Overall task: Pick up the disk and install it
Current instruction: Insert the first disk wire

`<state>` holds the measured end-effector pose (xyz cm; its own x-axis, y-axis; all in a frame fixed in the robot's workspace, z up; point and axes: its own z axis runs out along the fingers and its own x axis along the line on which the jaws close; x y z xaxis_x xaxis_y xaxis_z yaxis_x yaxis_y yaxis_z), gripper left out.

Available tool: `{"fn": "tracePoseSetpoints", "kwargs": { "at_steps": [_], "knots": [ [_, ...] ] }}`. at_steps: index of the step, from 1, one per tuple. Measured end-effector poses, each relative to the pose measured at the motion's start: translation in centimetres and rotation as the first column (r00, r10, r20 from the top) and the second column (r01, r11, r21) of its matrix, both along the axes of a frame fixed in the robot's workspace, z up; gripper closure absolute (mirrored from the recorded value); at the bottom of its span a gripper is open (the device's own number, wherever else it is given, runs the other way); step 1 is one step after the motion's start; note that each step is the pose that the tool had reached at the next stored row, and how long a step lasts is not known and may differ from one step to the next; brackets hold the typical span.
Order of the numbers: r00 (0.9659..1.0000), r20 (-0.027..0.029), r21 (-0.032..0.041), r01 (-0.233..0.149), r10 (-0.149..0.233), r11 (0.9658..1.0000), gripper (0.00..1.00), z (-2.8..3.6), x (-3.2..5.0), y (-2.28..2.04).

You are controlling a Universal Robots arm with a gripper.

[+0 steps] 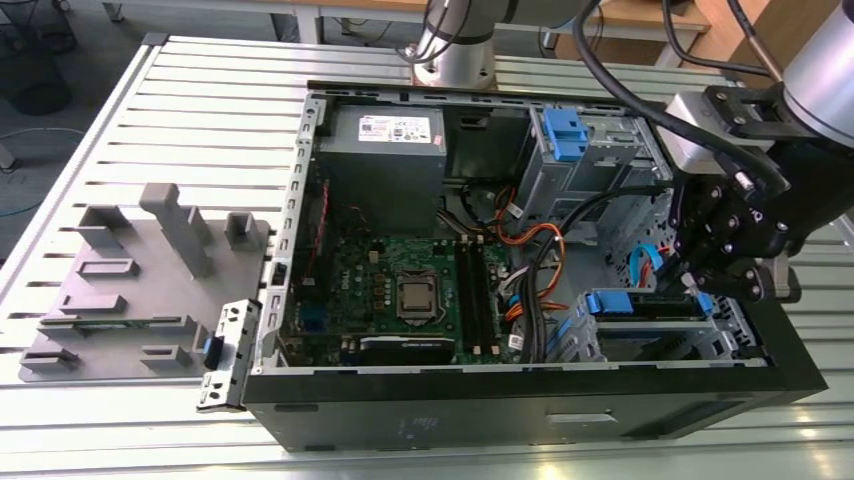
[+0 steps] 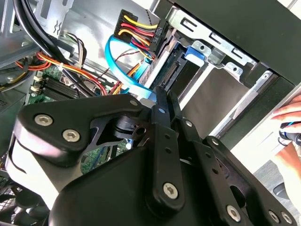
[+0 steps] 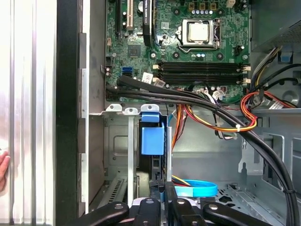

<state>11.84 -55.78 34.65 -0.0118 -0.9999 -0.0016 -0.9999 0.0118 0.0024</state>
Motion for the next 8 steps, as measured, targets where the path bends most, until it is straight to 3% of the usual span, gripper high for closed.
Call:
{"fn": "tracePoseSetpoints", "kwargs": {
  "at_steps": [3,8],
  "knots": [
    [1.0000,0.0040,-0.0001,0.000,0.000,1.0000,0.84,-0.11,-0.03,-0.09],
    [1.0000,0.0047,-0.0001,0.000,0.000,1.0000,0.84,-0.13,-0.03,-0.09]
  ]
}}
